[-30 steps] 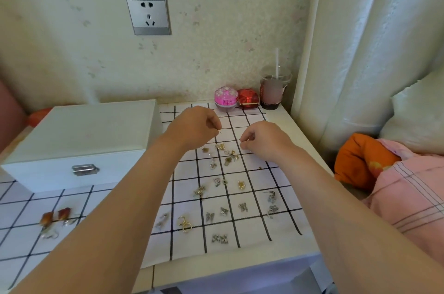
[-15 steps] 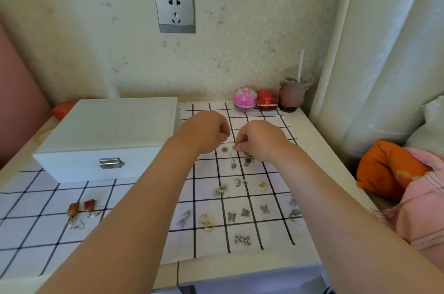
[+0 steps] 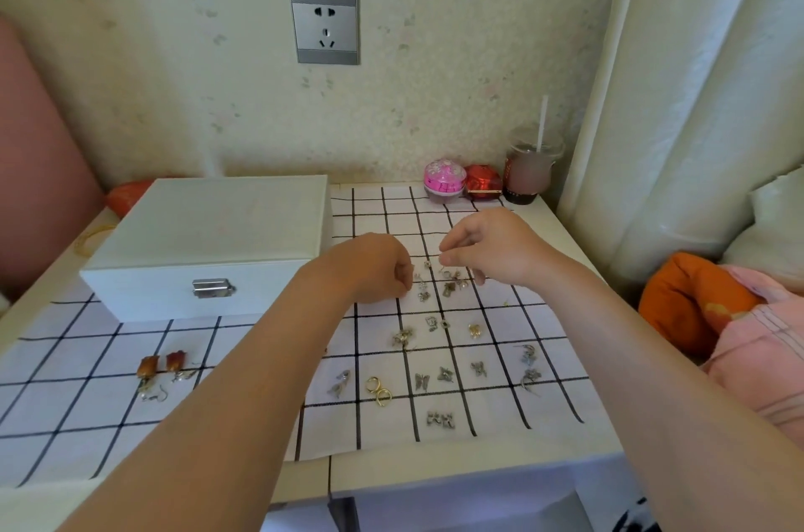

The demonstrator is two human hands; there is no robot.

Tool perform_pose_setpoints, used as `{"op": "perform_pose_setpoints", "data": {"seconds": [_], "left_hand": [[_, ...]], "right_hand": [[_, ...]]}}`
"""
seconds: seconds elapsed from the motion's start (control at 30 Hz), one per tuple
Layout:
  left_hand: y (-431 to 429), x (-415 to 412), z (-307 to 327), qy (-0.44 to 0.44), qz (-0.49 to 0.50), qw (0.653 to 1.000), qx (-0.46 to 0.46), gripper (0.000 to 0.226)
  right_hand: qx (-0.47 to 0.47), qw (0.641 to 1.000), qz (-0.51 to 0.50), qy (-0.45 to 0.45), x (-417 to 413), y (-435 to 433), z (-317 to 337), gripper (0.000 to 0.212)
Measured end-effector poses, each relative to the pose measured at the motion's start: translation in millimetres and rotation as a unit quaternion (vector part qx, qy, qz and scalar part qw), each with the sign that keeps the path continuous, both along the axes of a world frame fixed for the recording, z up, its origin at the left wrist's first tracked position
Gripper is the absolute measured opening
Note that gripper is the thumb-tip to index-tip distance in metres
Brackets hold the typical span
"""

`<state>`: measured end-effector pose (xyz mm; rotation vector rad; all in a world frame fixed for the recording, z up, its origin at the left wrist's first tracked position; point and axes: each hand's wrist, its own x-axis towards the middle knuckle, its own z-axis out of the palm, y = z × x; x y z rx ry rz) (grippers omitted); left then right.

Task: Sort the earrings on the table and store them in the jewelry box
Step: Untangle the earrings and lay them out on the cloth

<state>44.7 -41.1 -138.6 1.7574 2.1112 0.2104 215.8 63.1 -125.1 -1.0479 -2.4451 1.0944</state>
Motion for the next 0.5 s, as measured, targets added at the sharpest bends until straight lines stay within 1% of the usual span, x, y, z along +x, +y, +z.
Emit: {"op": "perform_pose_setpoints", "data": {"seconds": [0.07,0.13,0.27,0.33,0.4,0.5], "left_hand": [[-3,1,-1,-0.007,0.003,1.0,0.001,0.013],[-6,5,-1,-0.009,0.002,1.0,0.011,0.012],[-9,11,-1,-0.013,0.0,0.999,0.03,0.012],[-10,12,0,-0.003,0.0,0.999,0.033,0.012],[-11,12,1,0.012,0.003,0.999,0.035,0.012],[-11,8,3,0.027,0.02,0.998,0.054,0.016]], "right_hand": [[0.0,1.0,0.028,-0.014,11,-3,4,0.008],[0.011,0.998,0.054,-0.043,22,-7,6,0.013],[0.027,0.987,0.081,-0.134,44,-15,4,0.017],[0.035,0.982,0.085,-0.165,51,-19,-1,0.019],[0.043,0.979,0.083,-0.181,52,-21,-6,0.021],[0.042,0.979,0.085,-0.179,49,-21,-9,0.027]]}}
